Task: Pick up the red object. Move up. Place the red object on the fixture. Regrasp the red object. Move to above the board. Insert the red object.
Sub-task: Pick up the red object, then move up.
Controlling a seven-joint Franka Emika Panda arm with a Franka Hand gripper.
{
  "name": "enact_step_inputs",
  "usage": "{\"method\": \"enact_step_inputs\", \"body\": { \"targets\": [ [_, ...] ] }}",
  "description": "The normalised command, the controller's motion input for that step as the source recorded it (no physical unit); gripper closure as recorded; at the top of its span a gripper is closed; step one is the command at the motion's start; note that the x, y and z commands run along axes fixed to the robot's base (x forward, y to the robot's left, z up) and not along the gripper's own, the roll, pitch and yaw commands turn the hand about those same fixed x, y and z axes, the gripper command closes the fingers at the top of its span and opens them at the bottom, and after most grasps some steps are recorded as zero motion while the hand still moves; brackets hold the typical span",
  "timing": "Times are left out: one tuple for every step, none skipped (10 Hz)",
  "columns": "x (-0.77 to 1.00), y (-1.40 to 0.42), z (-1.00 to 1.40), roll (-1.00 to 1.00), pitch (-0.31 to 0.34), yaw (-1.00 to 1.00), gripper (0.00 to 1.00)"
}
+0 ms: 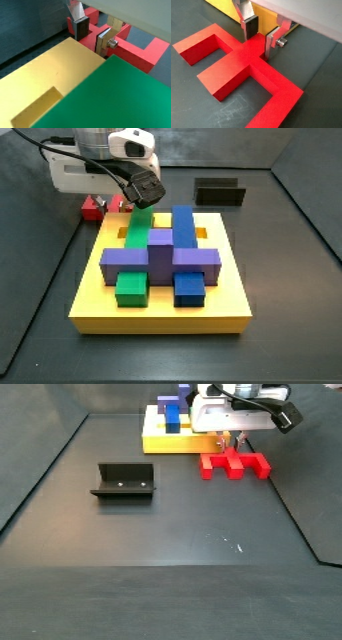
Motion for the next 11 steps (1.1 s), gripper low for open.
{"method": "enact_step_inputs", "body": {
  "targets": [
    [0.00, 0.00, 0.00, 0.00, 0.000, 0.00, 1.00],
    [0.00, 0.00, 0.00, 0.00, 0.000, 0.00, 1.00],
    [0.00, 0.00, 0.00, 0.00, 0.000, 0.00, 1.00],
    [0.00, 0.00, 0.00, 0.00, 0.000, 0.00, 1.00],
    [0.00, 0.00, 0.00, 0.00, 0.000, 0.00, 1.00],
    [0.00, 0.00, 0.00, 0.00, 0.000, 0.00, 1.00],
    [0.00, 0.00, 0.00, 0.00, 0.000, 0.00, 1.00],
    [0.00, 0.00, 0.83, 0.00, 0.000, 0.00, 1.00],
    [-0.02, 0.01, 0.81, 0.00, 0.015, 0.03, 1.00],
    [-0.05, 0.00, 0.55, -0.04, 0.073, 0.03, 1.00],
    [-0.02, -0.01, 0.37, -0.08, 0.082, 0.02, 1.00]
  ]
}}
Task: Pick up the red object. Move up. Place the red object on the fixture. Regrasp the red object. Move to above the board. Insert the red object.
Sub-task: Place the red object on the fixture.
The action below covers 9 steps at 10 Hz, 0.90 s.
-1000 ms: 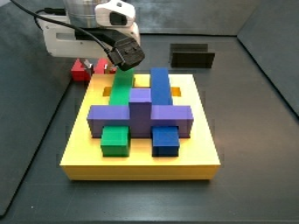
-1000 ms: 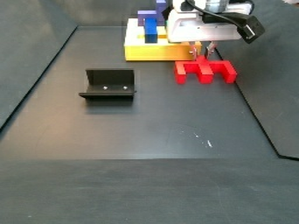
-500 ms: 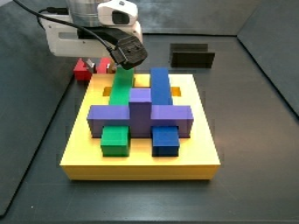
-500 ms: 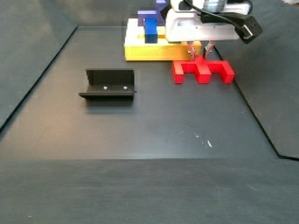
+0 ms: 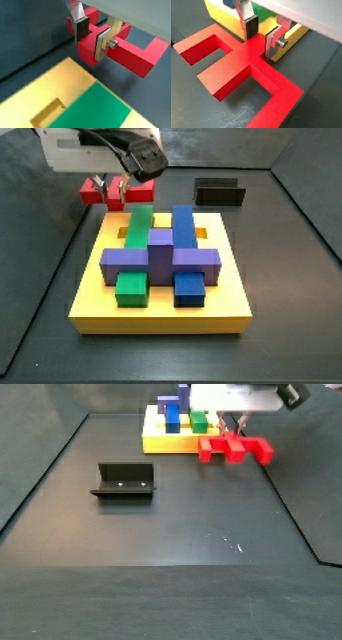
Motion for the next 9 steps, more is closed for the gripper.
{"method": "enact_step_inputs", "body": {
  "targets": [
    [0.10, 0.07, 0.00, -0.11, 0.000, 0.00, 1.00],
    [0.83, 0.35, 0.07, -0.41, 0.306, 0.00, 1.00],
    [0.90, 0.34, 0.14, -0.38, 0.271, 0.00, 1.00],
    [0.90, 0.31, 0.17, -0.46, 0.234, 0.00, 1.00],
    [0.89, 0.30, 0.26, -0.56, 0.151, 0.00, 1.00],
    [0.89, 0.30, 0.35, -0.59, 0.063, 0.00, 1.00],
    [0.91, 0.28, 0.38, -0.56, 0.020, 0.00, 1.00],
    [0.92, 0.25, 0.38, -0.57, 0.000, 0.00, 1.00],
    [0.92, 0.22, 0.36, -0.59, 0.000, 0.00, 1.00]
  ]
}}
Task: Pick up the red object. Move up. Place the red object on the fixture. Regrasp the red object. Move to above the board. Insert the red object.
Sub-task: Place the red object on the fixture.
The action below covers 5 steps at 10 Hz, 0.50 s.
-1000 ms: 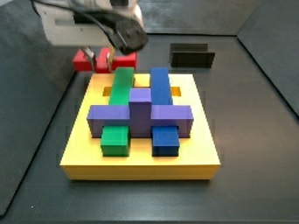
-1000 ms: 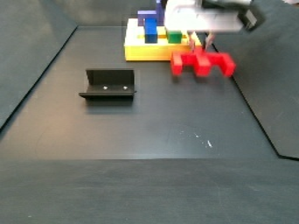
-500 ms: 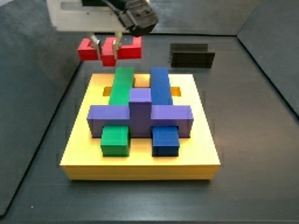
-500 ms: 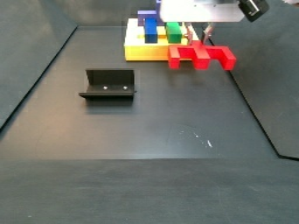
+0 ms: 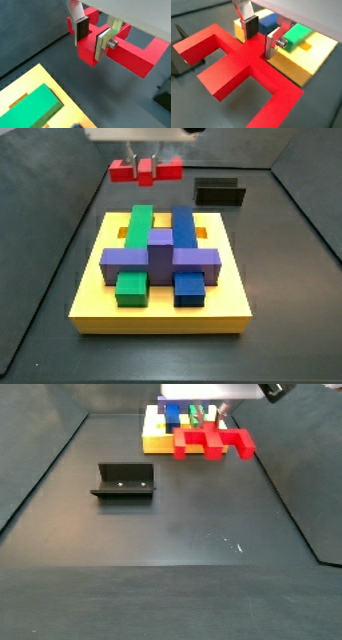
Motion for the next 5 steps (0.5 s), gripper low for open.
{"method": "enact_step_inputs", "body": {
  "targets": [
    [0.92, 0.19, 0.36, -0.59, 0.000, -0.01, 1.00],
    [0.94, 0.17, 0.32, -0.59, 0.000, -0.02, 1.00],
    [1.00, 0.08, 0.23, -0.52, -0.031, -0.09, 1.00],
    [1.00, 0.07, 0.22, -0.53, -0.034, -0.10, 1.00],
    [1.00, 0.11, 0.14, -0.49, -0.077, -0.11, 1.00]
  ]
}}
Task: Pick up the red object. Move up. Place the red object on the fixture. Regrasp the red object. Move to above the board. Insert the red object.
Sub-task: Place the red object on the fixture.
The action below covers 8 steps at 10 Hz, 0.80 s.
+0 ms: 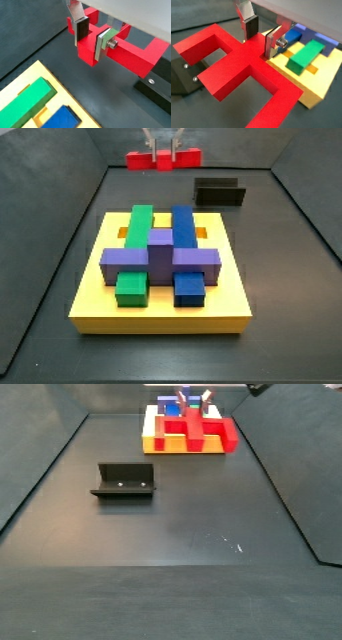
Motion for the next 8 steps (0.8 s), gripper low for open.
{"method": "enact_step_inputs", "body": {
  "targets": [
    [1.00, 0.15, 0.02, -0.48, -0.097, -0.14, 1.00],
    [1.00, 0.18, 0.00, -0.44, -0.103, -0.13, 1.00],
    [1.00, 0.21, 0.00, -0.37, -0.097, -0.12, 1.00],
    [1.00, 0.23, -0.01, -0.29, -0.023, -0.14, 1.00],
    [1.00, 0.23, -0.04, -0.23, 0.000, -0.17, 1.00],
    [1.00, 0.24, -0.03, -0.20, 0.000, -0.18, 1.00],
    [1.00, 0.25, -0.03, -0.17, 0.000, -0.18, 1.00],
    [1.00, 0.25, -0.04, -0.17, 0.000, -0.19, 1.00]
  ]
}}
